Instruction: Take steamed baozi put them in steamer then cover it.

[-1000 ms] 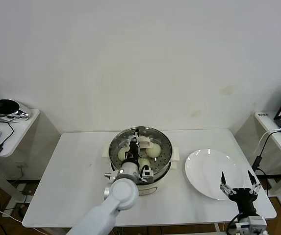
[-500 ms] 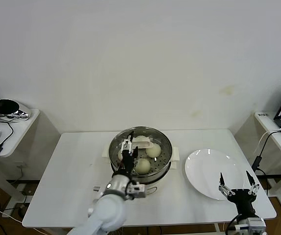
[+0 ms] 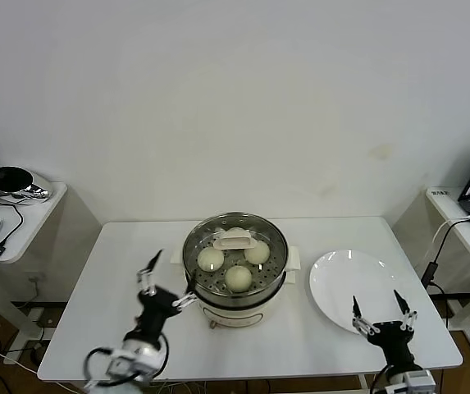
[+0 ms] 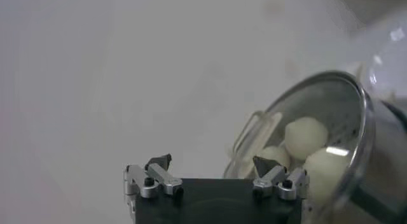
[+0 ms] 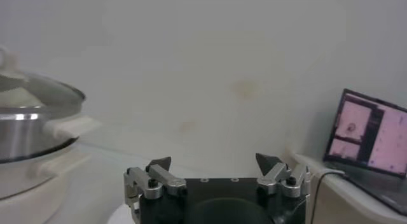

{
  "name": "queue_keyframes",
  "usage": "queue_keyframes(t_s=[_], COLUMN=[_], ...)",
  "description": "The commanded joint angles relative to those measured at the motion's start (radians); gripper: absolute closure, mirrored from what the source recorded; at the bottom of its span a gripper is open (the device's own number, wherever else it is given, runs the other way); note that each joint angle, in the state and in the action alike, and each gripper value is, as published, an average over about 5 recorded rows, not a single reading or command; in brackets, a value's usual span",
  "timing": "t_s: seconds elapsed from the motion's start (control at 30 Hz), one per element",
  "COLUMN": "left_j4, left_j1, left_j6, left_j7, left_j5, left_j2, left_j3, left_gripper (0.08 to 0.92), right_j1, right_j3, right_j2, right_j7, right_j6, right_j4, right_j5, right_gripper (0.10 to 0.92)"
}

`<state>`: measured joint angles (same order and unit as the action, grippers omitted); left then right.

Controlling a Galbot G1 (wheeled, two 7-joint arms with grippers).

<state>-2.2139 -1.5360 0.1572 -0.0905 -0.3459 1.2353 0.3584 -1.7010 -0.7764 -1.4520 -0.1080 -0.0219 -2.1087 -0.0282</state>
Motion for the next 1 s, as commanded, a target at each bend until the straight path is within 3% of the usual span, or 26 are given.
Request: queue_keyframes(t_s=[0.03,0.53,1.0], left_j4=[0.078,0.118,0.060], left_j1=[-0.356,-0.348,-0.353], left_j6=[-0.332,-0.354,-0.223], left_j7=[-0.148,-0.107,-0.070], left_j5=[0.477,0.460,0.633], left_j2=[0.090,0.104,0.086], left_j3=[0.233,0.214,0.193], left_gripper=[0.177,0.177,0.177], right_j1=[-0.053,-0.070,-0.114], right_j3=[0.070,0.112,0.136], right_j2=[0.046,0.031,0.047], right_j7=[-0.025,-0.015,-0.014], right_j6=[-0.054,-0.086,-0.049], right_j4=[0.028,0.019,-0.022], right_j5=[0.029,0.013,0.049], right_gripper=[0.203,0.203,0.203])
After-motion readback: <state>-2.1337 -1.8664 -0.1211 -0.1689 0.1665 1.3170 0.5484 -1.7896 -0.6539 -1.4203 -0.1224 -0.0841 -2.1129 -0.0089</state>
